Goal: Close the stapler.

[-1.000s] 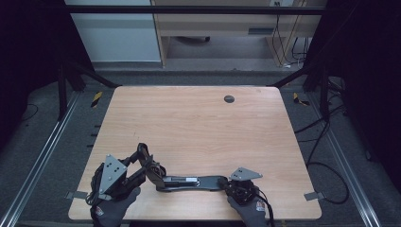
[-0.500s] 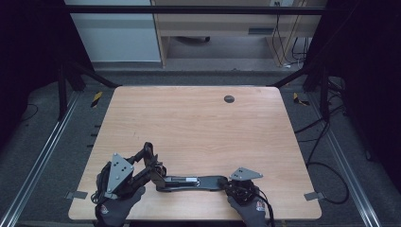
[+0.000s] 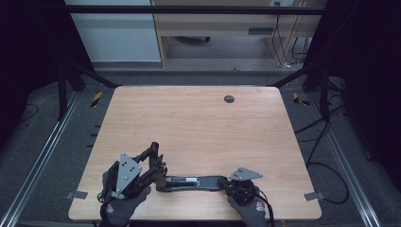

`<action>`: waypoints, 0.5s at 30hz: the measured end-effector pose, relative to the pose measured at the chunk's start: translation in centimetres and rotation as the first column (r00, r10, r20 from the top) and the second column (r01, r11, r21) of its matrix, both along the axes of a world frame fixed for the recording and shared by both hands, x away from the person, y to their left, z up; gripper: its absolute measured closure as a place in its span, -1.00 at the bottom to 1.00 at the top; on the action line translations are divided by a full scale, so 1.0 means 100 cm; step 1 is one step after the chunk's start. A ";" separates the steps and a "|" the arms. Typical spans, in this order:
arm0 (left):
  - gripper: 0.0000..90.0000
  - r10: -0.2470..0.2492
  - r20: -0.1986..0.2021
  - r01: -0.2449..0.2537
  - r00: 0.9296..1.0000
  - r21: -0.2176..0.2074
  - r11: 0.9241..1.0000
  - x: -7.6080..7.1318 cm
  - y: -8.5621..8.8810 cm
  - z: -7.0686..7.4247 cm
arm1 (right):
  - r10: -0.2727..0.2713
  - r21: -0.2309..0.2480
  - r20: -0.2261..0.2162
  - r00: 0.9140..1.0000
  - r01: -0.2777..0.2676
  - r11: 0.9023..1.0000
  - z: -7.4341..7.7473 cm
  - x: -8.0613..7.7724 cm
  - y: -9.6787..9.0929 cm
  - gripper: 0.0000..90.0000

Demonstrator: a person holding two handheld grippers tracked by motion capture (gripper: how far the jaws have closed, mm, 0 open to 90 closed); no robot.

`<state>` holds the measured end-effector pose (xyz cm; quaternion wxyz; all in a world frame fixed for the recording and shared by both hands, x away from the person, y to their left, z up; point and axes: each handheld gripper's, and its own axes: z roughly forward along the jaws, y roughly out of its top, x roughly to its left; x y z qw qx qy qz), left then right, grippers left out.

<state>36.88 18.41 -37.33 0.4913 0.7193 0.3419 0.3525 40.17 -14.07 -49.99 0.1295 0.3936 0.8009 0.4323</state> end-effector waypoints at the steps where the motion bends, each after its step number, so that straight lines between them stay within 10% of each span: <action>1: 0.31 0.000 0.001 0.000 1.000 0.002 1.000 0.000 -0.001 0.000 | 0.000 0.000 0.000 1.000 0.000 1.000 0.000 0.000 0.000 1.00; 15: 0.29 -0.013 0.021 0.012 1.000 0.056 0.998 0.000 -0.016 -0.001 | -0.001 0.000 0.000 1.000 0.001 1.000 0.000 0.000 0.000 1.00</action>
